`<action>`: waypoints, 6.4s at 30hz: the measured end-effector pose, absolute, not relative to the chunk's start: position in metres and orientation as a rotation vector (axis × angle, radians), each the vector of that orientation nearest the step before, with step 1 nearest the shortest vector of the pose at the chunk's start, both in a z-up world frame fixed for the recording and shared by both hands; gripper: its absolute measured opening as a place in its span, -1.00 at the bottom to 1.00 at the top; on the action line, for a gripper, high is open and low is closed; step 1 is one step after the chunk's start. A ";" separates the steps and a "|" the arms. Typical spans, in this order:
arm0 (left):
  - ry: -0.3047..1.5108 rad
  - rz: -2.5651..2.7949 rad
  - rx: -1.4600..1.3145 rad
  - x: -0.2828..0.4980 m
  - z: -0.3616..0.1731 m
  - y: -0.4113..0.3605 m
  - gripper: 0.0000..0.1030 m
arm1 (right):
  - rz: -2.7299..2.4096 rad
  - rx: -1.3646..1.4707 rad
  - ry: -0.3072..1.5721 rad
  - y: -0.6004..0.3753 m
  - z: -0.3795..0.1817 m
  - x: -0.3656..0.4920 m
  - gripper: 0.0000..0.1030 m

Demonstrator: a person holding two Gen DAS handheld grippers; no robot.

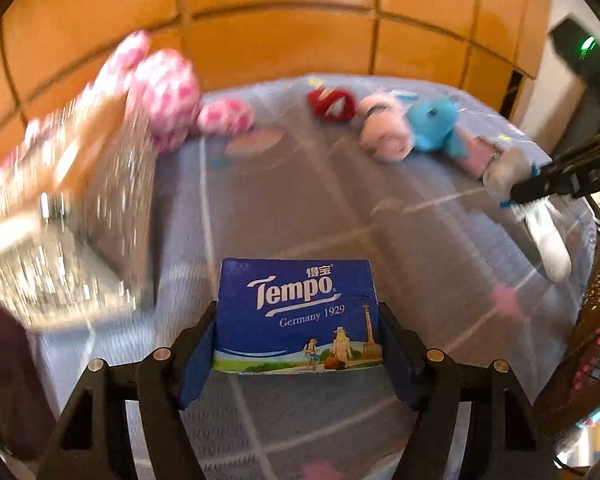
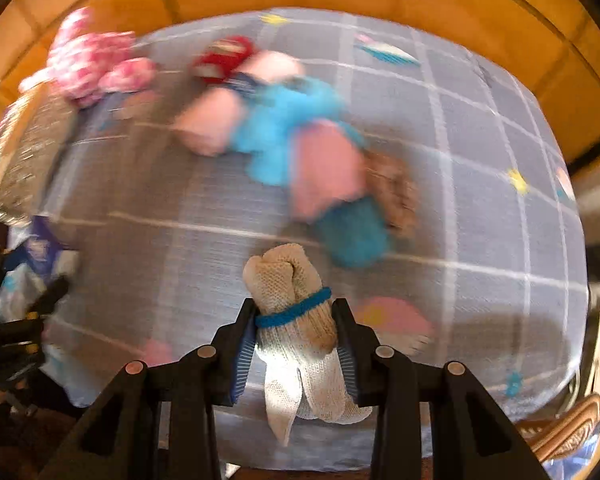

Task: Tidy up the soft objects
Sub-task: 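Carry the Tempo pack to the gold tray while the right gripper holds the white sock doll, then carry the white sock doll to the gold tray and release it with the right gripper, then move both tools back to the toys and grasp the red sock with the left gripper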

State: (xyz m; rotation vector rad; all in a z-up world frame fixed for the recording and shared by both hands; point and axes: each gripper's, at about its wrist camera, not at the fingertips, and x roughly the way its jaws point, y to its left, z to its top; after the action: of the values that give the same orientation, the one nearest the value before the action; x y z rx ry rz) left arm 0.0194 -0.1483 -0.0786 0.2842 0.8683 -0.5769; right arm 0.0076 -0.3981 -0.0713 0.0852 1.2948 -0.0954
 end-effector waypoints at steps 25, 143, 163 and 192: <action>0.796 -0.554 0.198 0.014 -0.095 -0.130 0.45 | -0.161 0.141 1.257 -0.339 -0.108 0.069 -0.13; 0.785 0.304 -0.156 0.005 -0.013 0.219 0.99 | 0.663 -0.137 0.885 0.075 0.018 0.150 -0.20; 0.748 0.291 -0.143 0.002 -0.005 0.214 0.99 | 0.608 -0.053 0.921 0.080 -0.013 0.137 0.01; 0.689 0.174 0.011 -0.011 0.008 0.153 0.99 | 0.210 0.029 0.731 -0.147 0.029 0.068 0.01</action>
State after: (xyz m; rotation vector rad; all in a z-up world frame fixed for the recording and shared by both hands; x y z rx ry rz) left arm -0.0106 0.1526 0.0082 0.0108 0.6894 0.1742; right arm 0.0682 -0.1474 0.0294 0.0295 0.7313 0.2099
